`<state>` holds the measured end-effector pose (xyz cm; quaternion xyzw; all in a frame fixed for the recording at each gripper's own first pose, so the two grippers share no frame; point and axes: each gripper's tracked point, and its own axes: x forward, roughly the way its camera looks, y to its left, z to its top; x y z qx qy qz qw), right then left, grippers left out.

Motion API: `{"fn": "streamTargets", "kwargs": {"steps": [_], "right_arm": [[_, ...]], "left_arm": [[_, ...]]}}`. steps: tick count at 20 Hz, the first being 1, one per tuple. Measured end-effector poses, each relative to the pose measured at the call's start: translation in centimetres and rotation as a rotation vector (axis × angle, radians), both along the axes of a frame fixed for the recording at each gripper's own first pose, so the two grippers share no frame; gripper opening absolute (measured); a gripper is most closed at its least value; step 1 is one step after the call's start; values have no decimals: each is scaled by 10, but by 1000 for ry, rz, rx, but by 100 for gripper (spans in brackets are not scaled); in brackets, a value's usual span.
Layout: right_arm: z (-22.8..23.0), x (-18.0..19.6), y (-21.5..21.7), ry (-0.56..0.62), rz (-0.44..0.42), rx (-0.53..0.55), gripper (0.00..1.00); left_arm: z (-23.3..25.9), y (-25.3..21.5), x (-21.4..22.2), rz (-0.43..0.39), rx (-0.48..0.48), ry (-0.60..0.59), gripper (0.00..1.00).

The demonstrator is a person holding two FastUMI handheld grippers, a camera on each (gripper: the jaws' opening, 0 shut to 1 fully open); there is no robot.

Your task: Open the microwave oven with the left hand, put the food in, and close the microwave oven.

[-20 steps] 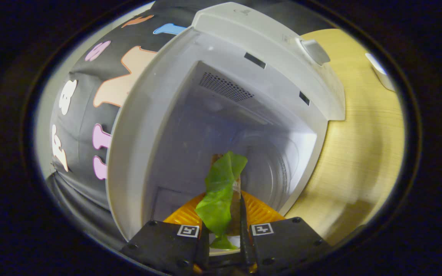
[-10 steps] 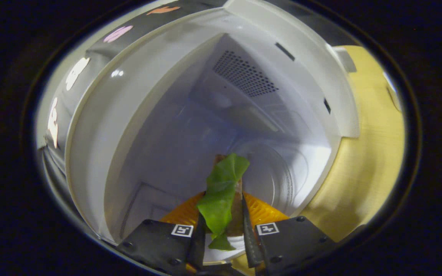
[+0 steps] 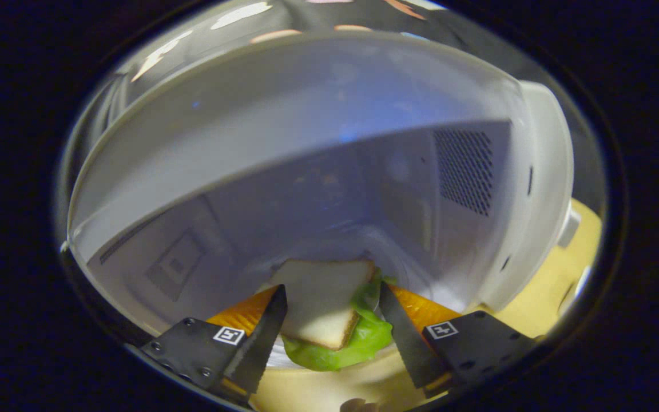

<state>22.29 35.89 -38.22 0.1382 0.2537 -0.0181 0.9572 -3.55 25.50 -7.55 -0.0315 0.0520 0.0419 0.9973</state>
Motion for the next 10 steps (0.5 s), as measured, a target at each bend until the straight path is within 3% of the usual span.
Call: {"fn": "streamTargets", "kwargs": {"steps": [1,2,3,5,10], "right_arm": [[6,3,-2,-24,39,-41,99],[12,7,-3,-51,73,-74,99],[16,9,-5,-69,102,-102,92],[28,2,-5,-86,174,-136,92],[86,-58,-34,-202,344,-242,93]], "left_arm": [[1,-1,0,-3,2,0,96],[-1,-2,0,-5,7,0,97],[0,-3,2,-4,12,0,95],[-2,-2,2,-18,26,-4,97],[-45,11,-4,-17,31,86,98]]}}
